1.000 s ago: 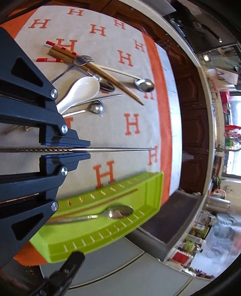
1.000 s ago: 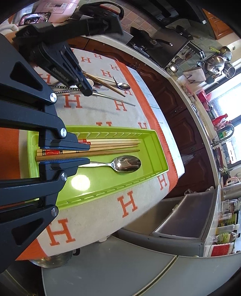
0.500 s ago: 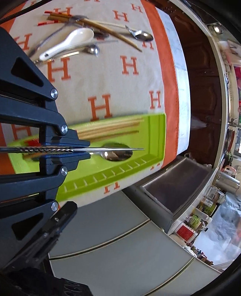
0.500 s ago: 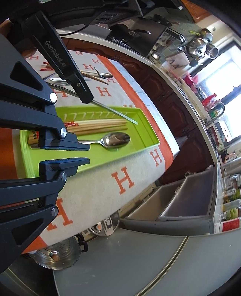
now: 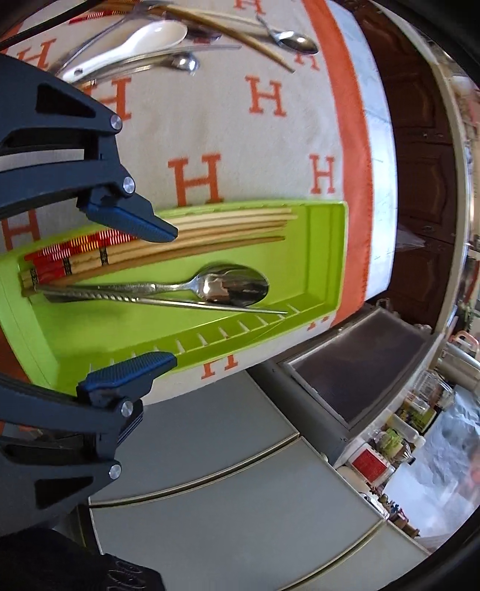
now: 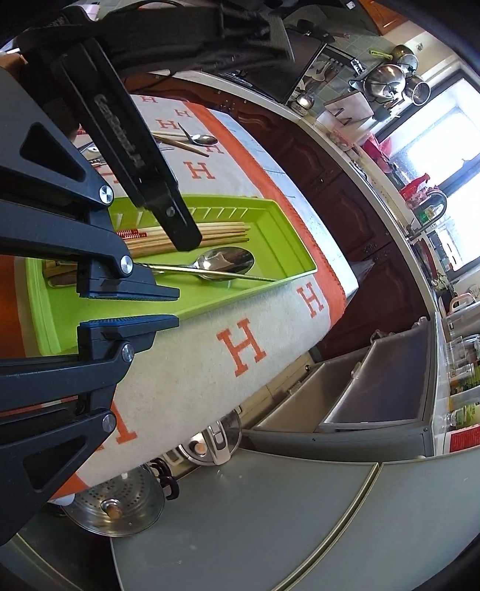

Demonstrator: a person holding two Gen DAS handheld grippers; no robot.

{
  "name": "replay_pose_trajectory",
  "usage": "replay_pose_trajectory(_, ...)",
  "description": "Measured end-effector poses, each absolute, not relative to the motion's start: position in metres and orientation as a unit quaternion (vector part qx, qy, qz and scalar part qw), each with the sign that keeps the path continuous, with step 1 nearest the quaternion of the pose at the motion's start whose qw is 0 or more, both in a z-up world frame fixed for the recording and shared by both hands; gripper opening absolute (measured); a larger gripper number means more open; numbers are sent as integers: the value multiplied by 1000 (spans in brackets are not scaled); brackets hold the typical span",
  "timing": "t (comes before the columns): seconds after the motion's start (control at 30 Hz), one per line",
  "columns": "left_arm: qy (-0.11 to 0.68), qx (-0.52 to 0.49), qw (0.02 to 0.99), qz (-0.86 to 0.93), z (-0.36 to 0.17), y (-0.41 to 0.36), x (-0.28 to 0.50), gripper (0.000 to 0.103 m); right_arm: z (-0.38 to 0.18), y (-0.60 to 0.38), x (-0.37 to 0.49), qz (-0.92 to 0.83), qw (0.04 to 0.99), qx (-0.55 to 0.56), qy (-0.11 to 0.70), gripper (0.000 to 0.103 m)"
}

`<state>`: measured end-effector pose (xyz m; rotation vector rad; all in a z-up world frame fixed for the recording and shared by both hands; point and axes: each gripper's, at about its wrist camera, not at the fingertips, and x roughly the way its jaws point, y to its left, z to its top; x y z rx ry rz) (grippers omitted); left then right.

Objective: Organize utensils
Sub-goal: 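Move the right tool back over the pile toward the steel fork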

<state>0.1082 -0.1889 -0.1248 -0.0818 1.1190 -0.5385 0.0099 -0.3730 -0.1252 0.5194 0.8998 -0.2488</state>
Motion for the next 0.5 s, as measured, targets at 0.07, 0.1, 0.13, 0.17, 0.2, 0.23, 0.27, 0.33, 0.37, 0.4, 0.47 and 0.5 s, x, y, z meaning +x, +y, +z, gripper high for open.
replay_pose_trajectory(0.07, 511, -24, 824, -245, -117, -180, 102, 67, -125, -366, 11, -115, 862, 239, 431, 8)
replay_pose_trajectory(0.1, 503, -17, 830, -239, -114, -174, 99, 72, -124, -362, 12, -112, 863, 235, 432, 8)
replay_pose_trajectory(0.13, 497, -12, 836, -233, -112, -168, 97, 74, -124, -358, 13, -109, 865, 230, 433, 8)
replay_pose_trajectory(0.17, 490, -5, 842, -227, -109, -161, 94, 75, -123, -353, 13, -106, 866, 226, 434, 8)
replay_pose_trajectory(0.2, 480, 8, 849, -218, -108, -152, 88, 76, -123, -349, 13, -103, 867, 222, 435, 8)
replay_pose_trajectory(0.23, 475, 16, 854, -214, -107, -146, 85, 76, -123, -345, 13, -99, 867, 219, 436, 8)
replay_pose_trajectory(0.27, 470, 24, 858, -208, -107, -138, 83, 78, -121, -339, 13, -94, 869, 213, 437, 8)
replay_pose_trajectory(0.33, 462, 34, 864, -196, -108, -116, 76, 80, -119, -330, 12, -88, 872, 204, 436, 8)
replay_pose_trajectory(0.37, 461, 32, 866, -191, -109, -105, 73, 80, -118, -324, 11, -83, 875, 199, 434, 8)
replay_pose_trajectory(0.4, 461, 26, 867, -187, -112, -89, 71, 80, -116, -318, 11, -78, 877, 192, 434, 8)
replay_pose_trajectory(0.47, 462, 11, 869, -178, -116, -61, 67, 80, -115, -304, 11, -66, 880, 179, 434, 8)
replay_pose_trajectory(0.5, 461, 3, 870, -175, -118, -50, 66, 81, -114, -296, 12, -58, 882, 171, 435, 8)
